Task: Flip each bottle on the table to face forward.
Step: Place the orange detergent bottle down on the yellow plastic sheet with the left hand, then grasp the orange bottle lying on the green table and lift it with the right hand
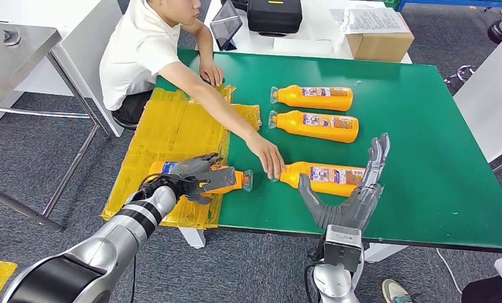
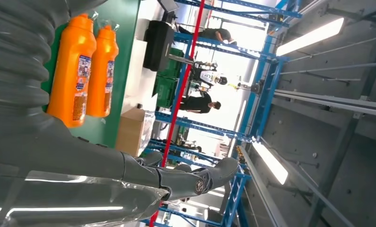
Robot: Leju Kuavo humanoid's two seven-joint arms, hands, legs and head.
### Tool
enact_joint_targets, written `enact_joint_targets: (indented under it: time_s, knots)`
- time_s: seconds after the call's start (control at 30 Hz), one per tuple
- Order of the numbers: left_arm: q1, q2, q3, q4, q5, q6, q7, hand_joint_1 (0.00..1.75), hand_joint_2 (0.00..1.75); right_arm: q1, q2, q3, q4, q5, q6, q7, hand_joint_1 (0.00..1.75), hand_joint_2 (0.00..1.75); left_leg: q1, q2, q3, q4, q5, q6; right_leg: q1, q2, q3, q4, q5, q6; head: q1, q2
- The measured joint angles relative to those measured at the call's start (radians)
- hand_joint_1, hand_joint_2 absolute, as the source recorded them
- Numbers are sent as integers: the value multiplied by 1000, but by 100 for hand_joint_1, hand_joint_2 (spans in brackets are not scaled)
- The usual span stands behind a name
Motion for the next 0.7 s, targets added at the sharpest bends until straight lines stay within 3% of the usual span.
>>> enact_joint_targets:
  time_s: [0.1, 0.3, 0.53, 0.7]
  knots:
    - [0, 0, 4, 1, 20, -6, -26, 0, 175, 0, -3, 2, 5, 1, 0, 0, 0, 175, 0, 0, 0, 0, 0, 0, 0, 0, 0, 0, 0, 0, 0, 0]
    - [28, -15, 17, -18, 84, 54, -168, 0, 175, 0, -8, 5, 8, 4, 0, 0, 0, 175, 0, -1, 0, 0, 0, 0, 0, 0, 0, 0, 0, 0, 0, 0]
    - [46, -23, 31, -38, 99, 80, -199, 0, 175, 0, -12, 7, 8, 4, 0, 0, 0, 175, 0, -1, 0, 0, 0, 0, 0, 0, 0, 0, 0, 0, 0, 0]
    - [116, -47, 60, -156, 264, 152, -314, 0, 175, 3, -12, 7, 8, 19, 0, 0, 0, 175, 0, 0, 0, 0, 0, 0, 0, 0, 0, 0, 0, 0, 0, 0]
